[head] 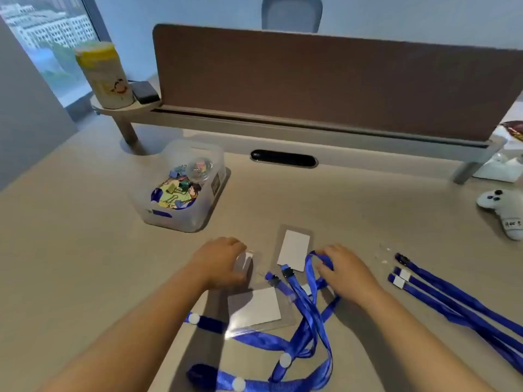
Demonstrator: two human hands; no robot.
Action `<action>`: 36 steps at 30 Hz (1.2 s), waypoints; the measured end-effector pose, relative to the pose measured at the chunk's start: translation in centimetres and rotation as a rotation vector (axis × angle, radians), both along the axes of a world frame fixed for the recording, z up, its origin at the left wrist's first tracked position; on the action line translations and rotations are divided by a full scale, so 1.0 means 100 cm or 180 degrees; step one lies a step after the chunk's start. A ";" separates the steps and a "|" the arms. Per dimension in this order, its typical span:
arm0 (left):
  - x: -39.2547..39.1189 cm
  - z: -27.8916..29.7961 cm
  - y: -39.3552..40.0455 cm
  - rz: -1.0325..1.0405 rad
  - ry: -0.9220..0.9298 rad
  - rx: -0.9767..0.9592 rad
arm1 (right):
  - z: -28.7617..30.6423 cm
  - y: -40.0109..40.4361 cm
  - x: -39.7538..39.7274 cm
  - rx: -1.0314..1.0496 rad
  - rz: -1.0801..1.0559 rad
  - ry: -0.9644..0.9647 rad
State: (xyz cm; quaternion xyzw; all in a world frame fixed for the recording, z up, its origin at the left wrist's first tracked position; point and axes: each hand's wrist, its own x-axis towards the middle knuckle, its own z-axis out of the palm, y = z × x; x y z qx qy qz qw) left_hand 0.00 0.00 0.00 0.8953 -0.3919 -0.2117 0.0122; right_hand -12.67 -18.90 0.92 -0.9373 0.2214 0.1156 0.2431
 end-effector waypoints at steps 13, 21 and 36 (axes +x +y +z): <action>0.030 -0.048 -0.015 -0.0242 -0.0329 0.0594 | -0.042 0.015 0.023 -0.0038 -0.0054 0.0160; 0.026 -0.050 -0.003 0.0411 0.0366 0.0651 | -0.036 0.020 0.024 -0.0211 -0.0090 0.0028; 0.039 0.044 -0.008 -0.0097 -0.0402 -0.0782 | 0.011 0.049 0.045 0.0096 0.0107 -0.0560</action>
